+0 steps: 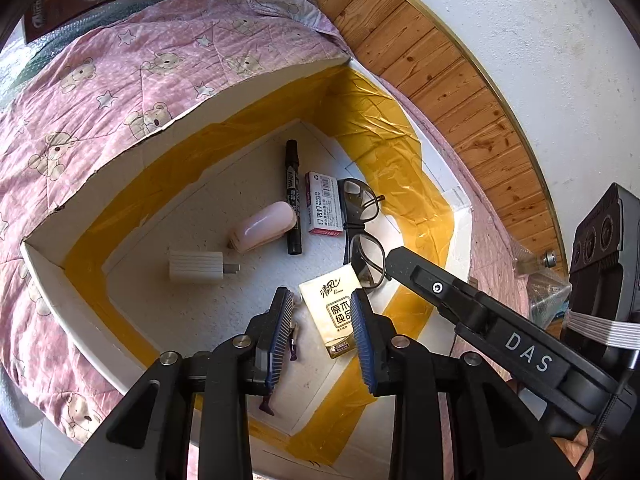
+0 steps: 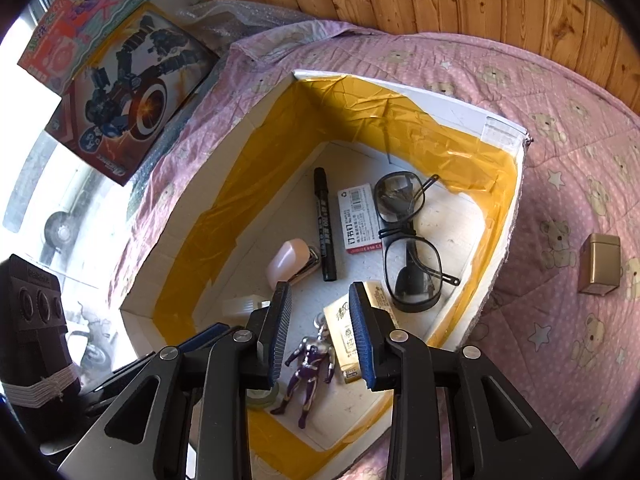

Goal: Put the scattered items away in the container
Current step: 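Raise both tools out of the box and move toward the gold tin, then close the left gripper on the gold tin while the right approaches the pink binder clip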

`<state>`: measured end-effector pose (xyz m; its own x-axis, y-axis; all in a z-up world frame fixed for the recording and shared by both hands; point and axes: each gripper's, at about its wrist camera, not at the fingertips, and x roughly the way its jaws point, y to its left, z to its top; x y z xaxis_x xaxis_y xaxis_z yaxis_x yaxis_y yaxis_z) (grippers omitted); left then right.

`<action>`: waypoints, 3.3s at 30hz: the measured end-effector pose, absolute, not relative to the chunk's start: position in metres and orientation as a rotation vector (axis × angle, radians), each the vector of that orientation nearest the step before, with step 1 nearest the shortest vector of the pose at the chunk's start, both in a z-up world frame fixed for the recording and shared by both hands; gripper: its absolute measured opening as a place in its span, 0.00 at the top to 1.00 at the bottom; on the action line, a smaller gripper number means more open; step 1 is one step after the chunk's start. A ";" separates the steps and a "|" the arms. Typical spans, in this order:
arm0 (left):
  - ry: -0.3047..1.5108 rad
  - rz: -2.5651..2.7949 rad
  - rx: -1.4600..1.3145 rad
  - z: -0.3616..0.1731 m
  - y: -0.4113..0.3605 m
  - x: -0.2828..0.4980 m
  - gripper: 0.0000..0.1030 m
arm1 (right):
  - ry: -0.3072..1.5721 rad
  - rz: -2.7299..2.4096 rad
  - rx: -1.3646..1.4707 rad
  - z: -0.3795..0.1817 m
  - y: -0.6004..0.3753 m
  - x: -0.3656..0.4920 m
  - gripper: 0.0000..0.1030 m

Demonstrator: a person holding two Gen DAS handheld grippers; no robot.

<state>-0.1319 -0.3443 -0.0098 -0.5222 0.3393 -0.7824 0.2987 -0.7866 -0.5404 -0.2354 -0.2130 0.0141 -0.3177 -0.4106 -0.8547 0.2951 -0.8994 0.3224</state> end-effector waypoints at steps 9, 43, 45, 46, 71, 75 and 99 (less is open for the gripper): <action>-0.908 2.534 -1.525 -0.003 -0.332 -0.128 0.57 | -0.145 -2.235 1.480 0.022 -0.216 -0.224 0.67; -0.610 2.641 -1.384 0.045 -0.289 -0.090 0.57 | -0.276 -2.272 1.368 0.061 -0.178 -0.165 0.65; -0.592 2.647 -1.376 0.048 -0.286 -0.088 0.57 | -0.286 -2.274 1.362 0.063 -0.175 -0.163 0.65; -0.584 2.649 -1.372 0.049 -0.284 -0.087 0.57 | -0.290 -2.275 1.358 0.064 -0.173 -0.162 0.65; -0.411 2.687 -1.325 0.066 -0.240 -0.062 0.57 | -0.460 -2.276 1.280 0.070 -0.115 -0.122 0.65; -0.361 2.689 -1.311 0.069 -0.228 -0.057 0.57 | -0.521 -2.288 1.273 0.068 -0.095 -0.115 0.65; -0.176 2.542 -1.323 0.057 -0.135 -0.068 0.45 | -0.820 -2.358 1.307 0.028 0.022 -0.099 0.62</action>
